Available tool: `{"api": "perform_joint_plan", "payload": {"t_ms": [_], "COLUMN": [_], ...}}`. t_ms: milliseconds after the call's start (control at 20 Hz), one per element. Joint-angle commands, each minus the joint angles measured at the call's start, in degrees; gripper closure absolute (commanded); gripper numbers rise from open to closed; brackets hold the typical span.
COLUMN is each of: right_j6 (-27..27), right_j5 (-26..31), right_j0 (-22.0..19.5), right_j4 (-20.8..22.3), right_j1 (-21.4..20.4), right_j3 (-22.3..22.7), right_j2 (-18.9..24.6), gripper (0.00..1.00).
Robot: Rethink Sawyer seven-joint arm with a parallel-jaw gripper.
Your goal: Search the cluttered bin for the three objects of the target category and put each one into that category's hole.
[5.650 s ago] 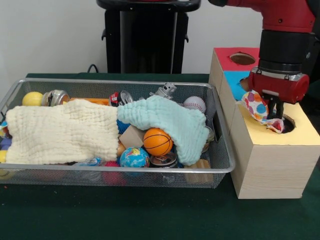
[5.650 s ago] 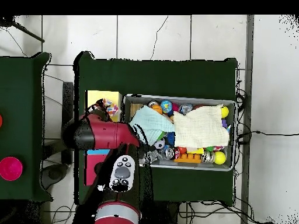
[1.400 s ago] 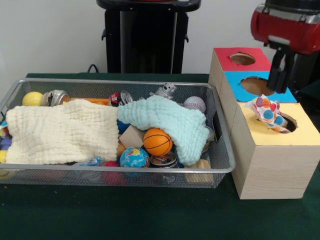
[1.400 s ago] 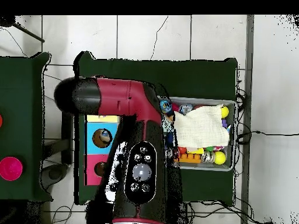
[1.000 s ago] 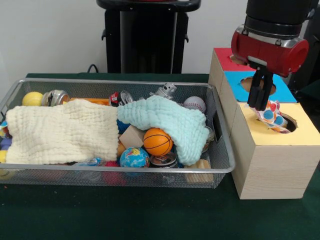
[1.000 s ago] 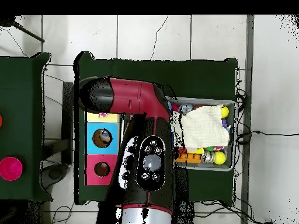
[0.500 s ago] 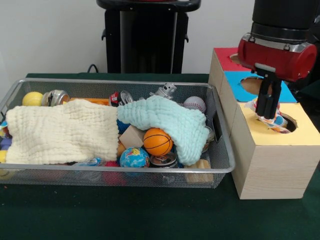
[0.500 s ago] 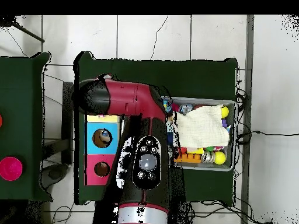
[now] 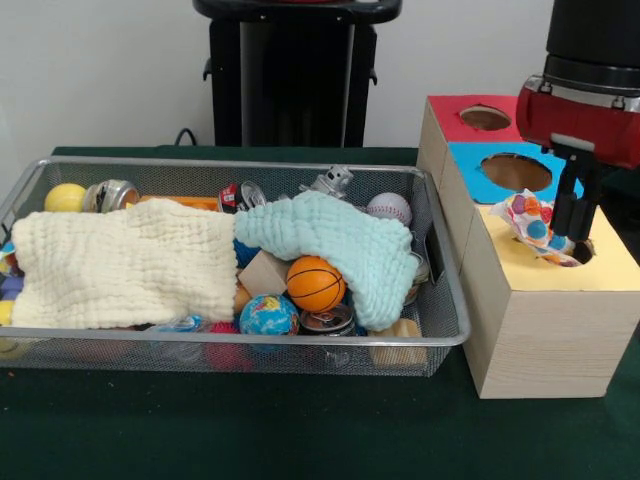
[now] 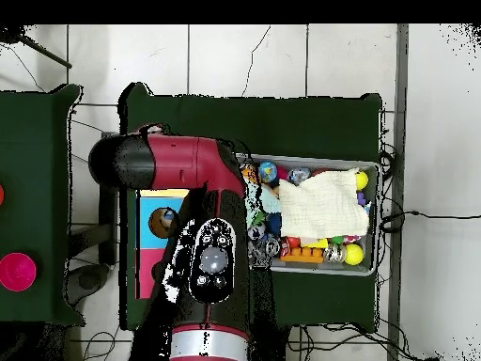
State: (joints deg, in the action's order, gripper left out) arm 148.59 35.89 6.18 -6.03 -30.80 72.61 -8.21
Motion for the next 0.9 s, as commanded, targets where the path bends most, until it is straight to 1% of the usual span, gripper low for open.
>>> {"api": "perform_joint_plan", "payload": {"t_ms": [50,200,400,650,700,900], "right_j6": [3.21,2.01,-0.26,-2.18,-1.99,3.93], "right_j5": [-4.45,-6.03,-6.16,-3.84,-3.84,-4.06], "right_j0": [-2.45,-3.55,-5.18,-7.09,-7.70,-3.66], "right_j4": [0.71,0.97,1.85,1.31,0.18,-0.38], "right_j1": [3.71,3.55,2.70,1.06,0.48,-0.58], "right_j3": [6.99,8.60,9.75,11.73,13.49,15.10], "right_j2": [3.79,4.59,4.84,6.38,7.90,5.56], "gripper": [1.00,1.00,1.00,1.00,1.00,1.00]}}
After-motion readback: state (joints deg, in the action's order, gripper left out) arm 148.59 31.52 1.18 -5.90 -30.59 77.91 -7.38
